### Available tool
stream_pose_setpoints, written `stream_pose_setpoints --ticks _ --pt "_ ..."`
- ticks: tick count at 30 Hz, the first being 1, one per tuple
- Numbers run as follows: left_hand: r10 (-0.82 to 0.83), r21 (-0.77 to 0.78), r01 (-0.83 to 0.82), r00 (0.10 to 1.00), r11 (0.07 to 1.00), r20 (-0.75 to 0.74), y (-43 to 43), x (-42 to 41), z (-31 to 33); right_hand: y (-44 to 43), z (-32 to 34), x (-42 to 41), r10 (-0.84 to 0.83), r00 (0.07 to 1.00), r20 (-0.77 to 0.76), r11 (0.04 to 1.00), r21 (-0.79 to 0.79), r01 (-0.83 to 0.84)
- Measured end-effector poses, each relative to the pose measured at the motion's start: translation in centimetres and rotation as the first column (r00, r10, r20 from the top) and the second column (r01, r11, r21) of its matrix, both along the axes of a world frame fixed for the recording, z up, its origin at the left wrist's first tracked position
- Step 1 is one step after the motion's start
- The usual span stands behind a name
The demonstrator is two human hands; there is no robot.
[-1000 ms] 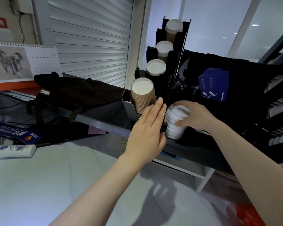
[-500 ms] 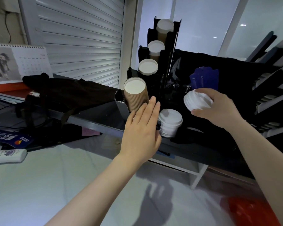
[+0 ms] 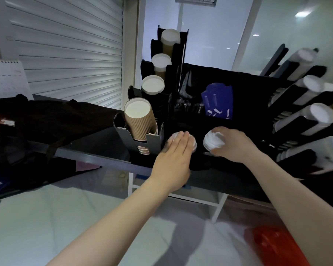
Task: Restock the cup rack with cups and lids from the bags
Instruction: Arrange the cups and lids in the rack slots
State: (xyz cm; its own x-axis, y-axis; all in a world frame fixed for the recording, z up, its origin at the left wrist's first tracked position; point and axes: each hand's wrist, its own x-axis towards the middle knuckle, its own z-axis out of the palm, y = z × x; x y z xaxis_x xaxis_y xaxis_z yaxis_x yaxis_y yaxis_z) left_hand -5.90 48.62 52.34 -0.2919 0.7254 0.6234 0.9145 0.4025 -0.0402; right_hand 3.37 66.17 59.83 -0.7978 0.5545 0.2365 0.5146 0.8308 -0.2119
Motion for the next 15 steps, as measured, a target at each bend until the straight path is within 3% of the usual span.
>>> stream_pose_setpoints --ticks 5,9,15 --pt "0.077 -0.147 -0.080 0.997 0.986 -0.026 1.0 -1.5 -1.2 0.2 -1.5 -1.5 -0.092 0.972 0.216 0.993 0.087 0.074" --pt "0.060 -0.116 -0.058 0.998 0.992 0.016 1.3 -1.7 -1.8 0.8 -1.9 -2.3 -0.169 0.903 0.395 0.985 0.105 0.138" --pt "0.034 -0.027 -0.033 0.998 0.999 0.060 1.0 -1.4 -1.8 0.1 -2.1 -3.9 -0.211 0.892 0.399 0.977 0.056 0.206"
